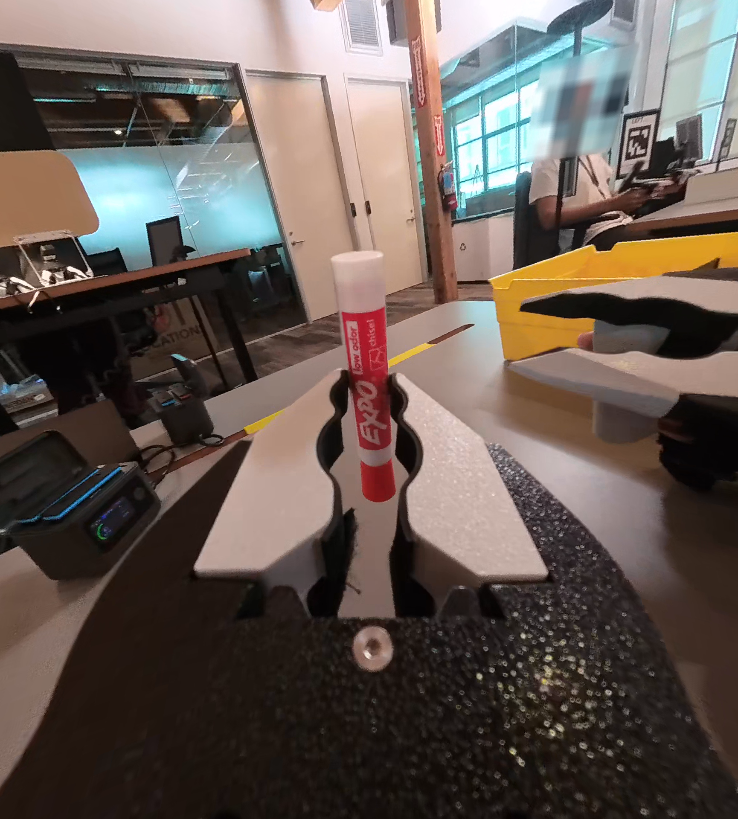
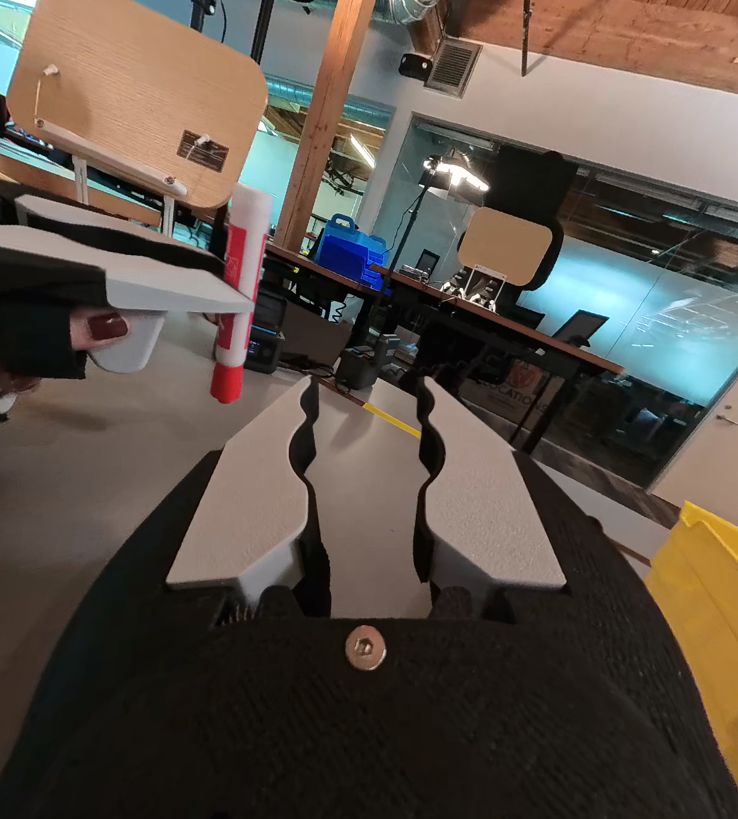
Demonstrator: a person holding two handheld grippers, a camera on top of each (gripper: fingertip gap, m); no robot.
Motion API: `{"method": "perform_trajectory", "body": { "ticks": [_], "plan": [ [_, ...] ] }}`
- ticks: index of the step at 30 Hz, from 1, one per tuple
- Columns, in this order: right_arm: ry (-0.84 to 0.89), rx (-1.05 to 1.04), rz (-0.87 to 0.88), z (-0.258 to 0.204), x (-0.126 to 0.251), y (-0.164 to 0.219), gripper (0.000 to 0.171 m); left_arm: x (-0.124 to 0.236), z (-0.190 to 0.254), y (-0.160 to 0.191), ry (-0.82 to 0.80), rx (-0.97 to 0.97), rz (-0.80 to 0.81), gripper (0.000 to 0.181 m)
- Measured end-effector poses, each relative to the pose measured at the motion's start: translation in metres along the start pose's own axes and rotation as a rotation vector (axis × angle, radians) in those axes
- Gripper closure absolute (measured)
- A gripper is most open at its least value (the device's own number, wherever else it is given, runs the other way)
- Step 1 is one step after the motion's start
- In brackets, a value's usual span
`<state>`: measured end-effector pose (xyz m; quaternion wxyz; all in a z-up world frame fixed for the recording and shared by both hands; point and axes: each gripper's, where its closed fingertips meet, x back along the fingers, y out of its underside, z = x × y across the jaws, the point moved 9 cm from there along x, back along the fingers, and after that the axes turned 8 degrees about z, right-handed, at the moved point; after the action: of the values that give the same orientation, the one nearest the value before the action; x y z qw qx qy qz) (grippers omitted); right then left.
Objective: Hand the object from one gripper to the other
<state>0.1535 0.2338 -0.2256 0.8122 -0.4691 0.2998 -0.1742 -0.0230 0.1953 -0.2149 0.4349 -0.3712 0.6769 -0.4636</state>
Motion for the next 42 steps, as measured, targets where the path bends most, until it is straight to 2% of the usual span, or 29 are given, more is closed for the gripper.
{"method": "perform_trajectory", "body": {
  "ticks": [14,24,36,39,40,42],
  "plan": [
    [0.039,0.07,-0.028,0.0,0.0,0.001,0.129,-0.003,0.015,-0.003,0.096,-0.083,-0.022,0.164],
    [0.118,-0.014,-0.011,0.013,0.004,0.001,0.131,-0.006,0.024,0.0,0.135,-0.158,-0.057,0.16],
    [0.008,-0.11,0.043,0.018,0.005,-0.006,0.135,-0.012,0.036,0.001,0.189,-0.261,-0.082,0.164],
    [-0.077,-0.228,0.06,0.018,0.005,-0.01,0.134,-0.014,0.039,-0.001,0.238,-0.182,-0.072,0.16],
    [-0.125,-0.287,0.069,0.018,0.005,-0.011,0.134,-0.015,0.04,-0.002,0.282,-0.103,-0.057,0.165],
    [-0.262,-0.419,0.071,0.014,0.005,-0.013,0.127,-0.016,0.04,-0.005,0.388,0.127,-0.006,0.165]
  ]
}}
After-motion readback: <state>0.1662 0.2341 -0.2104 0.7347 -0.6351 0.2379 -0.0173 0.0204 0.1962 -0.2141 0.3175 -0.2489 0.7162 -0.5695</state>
